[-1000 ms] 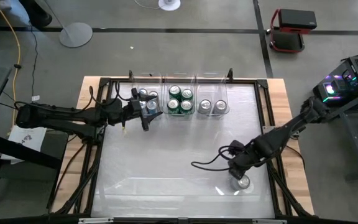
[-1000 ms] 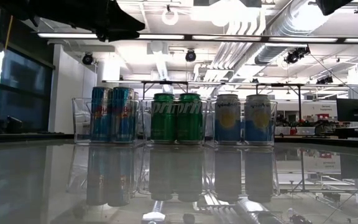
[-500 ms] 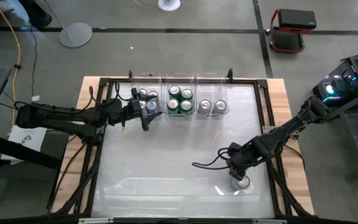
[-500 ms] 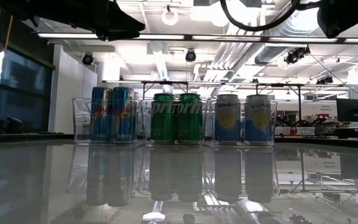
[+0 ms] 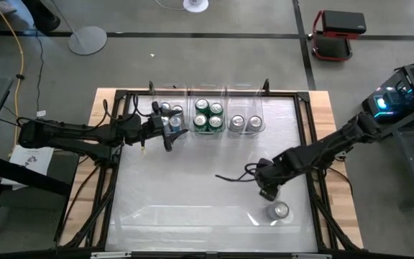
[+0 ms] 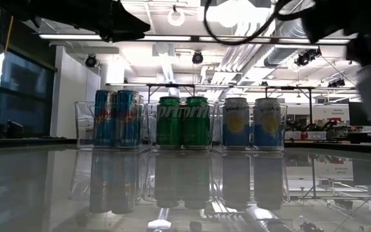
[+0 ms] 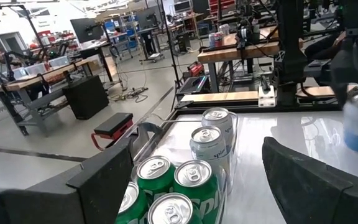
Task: Sort soda cans
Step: Put the top blue-white soda can into the right transparent bin
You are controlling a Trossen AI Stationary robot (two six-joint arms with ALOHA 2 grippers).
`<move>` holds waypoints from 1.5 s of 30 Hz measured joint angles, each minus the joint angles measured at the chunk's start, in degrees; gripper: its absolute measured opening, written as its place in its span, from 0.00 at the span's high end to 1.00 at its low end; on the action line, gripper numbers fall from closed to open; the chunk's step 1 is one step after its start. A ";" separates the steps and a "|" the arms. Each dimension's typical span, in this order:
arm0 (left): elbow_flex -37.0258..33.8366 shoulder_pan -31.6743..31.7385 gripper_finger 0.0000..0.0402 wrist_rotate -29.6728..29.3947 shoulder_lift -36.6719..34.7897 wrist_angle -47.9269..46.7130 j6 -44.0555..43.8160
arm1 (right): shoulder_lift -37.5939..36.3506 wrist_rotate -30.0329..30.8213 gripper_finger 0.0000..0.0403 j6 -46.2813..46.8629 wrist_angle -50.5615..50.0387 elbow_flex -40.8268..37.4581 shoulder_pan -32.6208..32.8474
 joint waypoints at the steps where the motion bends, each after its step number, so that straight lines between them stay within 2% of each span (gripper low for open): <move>1: 0.00 0.00 0.17 0.00 -0.02 0.00 0.00 | -0.11 1.72 0.34 -0.84 -1.00 1.08 -0.63; 4: 0.00 -0.10 0.17 0.00 -0.02 -0.14 0.01 | -0.78 9.12 0.34 -3.11 -5.25 4.93 -2.73; 5: 0.00 -0.11 0.17 0.00 -0.02 -0.25 -0.01 | -1.24 9.86 0.34 -3.62 -5.86 6.45 -3.65; 10: 0.00 -0.11 0.17 0.02 -0.02 -0.38 -0.94 | -0.92 6.59 0.34 -6.88 -11.03 7.29 -6.02; 17: 0.00 -0.11 0.17 0.02 -0.02 -0.76 -1.38 | -1.89 10.09 0.34 -11.49 -11.24 9.41 -9.35; 23: 0.00 -0.13 0.17 0.02 -0.02 -0.69 -1.41 | -2.60 19.77 0.34 -18.14 -13.88 20.72 -14.96; 27: 0.00 -0.13 0.17 0.02 -0.02 -0.42 -1.42 | -2.66 23.16 0.34 -25.19 -12.78 28.84 -23.88; 31: 0.00 -0.13 0.17 0.02 -0.02 -0.17 -1.42 | -1.15 21.16 0.34 -35.08 -8.22 33.27 -36.42; 36: 0.00 -0.13 0.17 0.04 -0.02 -0.13 -1.55 | 5.30 9.01 0.34 -45.22 -1.48 34.40 -50.76; 40: 0.00 -0.13 0.17 0.04 -0.02 -0.13 -1.55 | 13.27 4.46 0.34 -49.02 -0.58 37.23 -56.55; 45: 0.00 -0.13 0.17 0.03 -0.02 -0.15 -2.54 | 23.71 3.04 0.34 -54.27 -1.51 41.13 -57.76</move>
